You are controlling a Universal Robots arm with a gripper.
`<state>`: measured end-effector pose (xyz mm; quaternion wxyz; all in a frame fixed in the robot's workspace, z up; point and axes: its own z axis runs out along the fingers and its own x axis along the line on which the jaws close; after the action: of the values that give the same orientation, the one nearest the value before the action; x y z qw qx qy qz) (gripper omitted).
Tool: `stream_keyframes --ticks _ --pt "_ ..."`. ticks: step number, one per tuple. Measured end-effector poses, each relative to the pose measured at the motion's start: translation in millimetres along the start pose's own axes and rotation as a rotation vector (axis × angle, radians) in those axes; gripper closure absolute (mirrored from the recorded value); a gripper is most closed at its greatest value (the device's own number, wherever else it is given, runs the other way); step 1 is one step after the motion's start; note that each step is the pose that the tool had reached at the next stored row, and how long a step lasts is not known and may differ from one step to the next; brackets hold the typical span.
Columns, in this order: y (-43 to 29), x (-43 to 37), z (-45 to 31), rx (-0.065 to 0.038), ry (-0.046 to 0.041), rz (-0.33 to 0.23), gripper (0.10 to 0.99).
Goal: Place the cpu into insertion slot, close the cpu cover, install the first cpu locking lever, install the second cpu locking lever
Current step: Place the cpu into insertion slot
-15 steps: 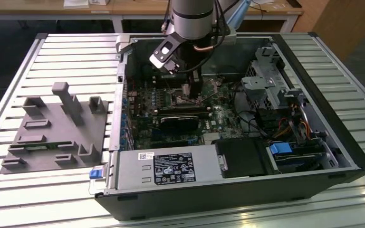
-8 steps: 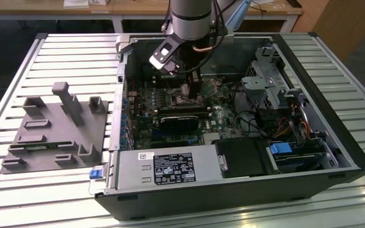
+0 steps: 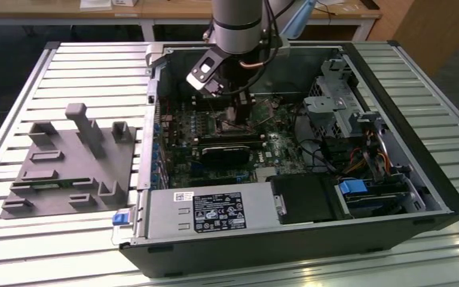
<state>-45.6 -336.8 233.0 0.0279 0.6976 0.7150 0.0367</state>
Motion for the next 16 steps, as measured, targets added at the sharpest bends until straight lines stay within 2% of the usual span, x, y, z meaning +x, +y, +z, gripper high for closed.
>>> stream_keyframes --ticks 16 --pt "-4.7 9.5 15.1 0.0 0.0004 -0.006 0.549"
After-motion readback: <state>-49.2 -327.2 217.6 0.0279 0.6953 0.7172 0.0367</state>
